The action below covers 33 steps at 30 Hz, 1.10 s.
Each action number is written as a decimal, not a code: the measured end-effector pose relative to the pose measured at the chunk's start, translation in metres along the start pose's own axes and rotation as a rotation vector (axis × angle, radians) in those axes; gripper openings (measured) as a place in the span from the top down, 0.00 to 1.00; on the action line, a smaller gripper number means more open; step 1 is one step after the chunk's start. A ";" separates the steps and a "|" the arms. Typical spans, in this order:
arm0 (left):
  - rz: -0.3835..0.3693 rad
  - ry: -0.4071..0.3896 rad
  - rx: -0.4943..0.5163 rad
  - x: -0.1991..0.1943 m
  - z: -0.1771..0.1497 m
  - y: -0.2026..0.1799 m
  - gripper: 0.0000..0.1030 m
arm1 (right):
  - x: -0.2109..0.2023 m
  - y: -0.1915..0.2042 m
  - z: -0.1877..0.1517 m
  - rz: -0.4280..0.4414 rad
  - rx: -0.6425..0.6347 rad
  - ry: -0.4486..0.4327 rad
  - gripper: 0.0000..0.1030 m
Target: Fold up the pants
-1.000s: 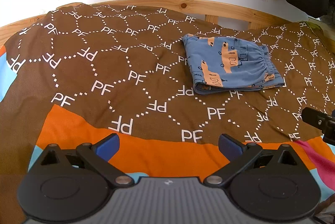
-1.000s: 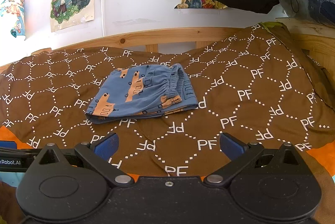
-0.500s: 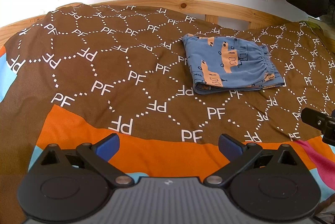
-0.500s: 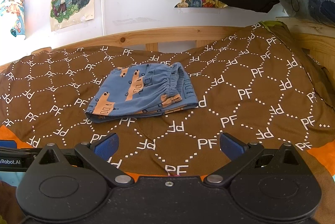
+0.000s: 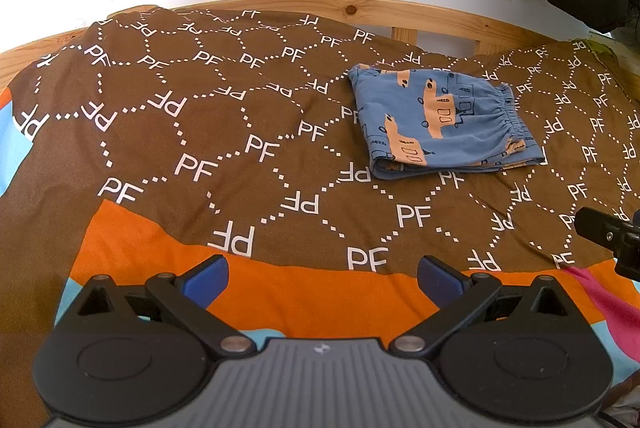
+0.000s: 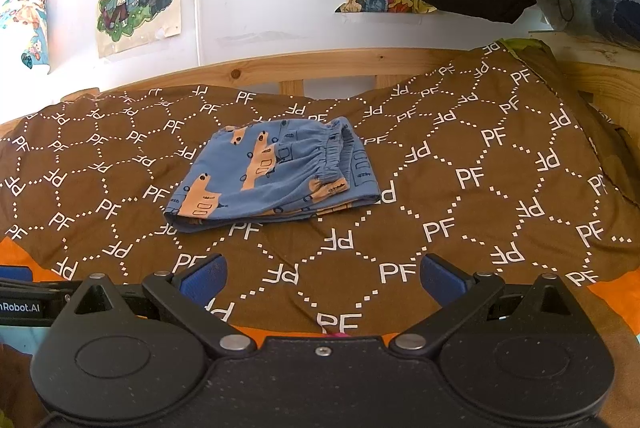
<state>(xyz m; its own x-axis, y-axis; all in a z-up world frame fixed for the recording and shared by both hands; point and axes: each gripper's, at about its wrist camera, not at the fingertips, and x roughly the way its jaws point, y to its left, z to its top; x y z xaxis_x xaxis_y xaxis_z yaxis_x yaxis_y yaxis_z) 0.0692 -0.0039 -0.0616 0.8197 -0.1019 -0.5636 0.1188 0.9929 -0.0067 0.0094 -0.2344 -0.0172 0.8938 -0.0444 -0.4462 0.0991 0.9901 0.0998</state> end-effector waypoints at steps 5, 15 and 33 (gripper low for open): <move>0.000 0.000 0.000 0.000 0.000 0.000 0.00 | 0.000 0.000 0.000 0.000 -0.001 0.001 0.01; 0.001 0.000 0.000 0.000 0.000 -0.001 0.00 | 0.001 0.001 -0.001 0.001 -0.002 0.004 0.01; -0.004 0.016 0.003 -0.001 0.002 -0.003 0.00 | 0.001 0.001 -0.001 0.001 -0.001 0.005 0.01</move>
<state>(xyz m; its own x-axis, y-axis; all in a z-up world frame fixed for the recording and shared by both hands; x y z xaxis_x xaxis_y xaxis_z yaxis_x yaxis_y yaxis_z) 0.0693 -0.0072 -0.0596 0.8101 -0.1047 -0.5768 0.1237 0.9923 -0.0063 0.0098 -0.2329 -0.0184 0.8917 -0.0423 -0.4507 0.0971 0.9903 0.0992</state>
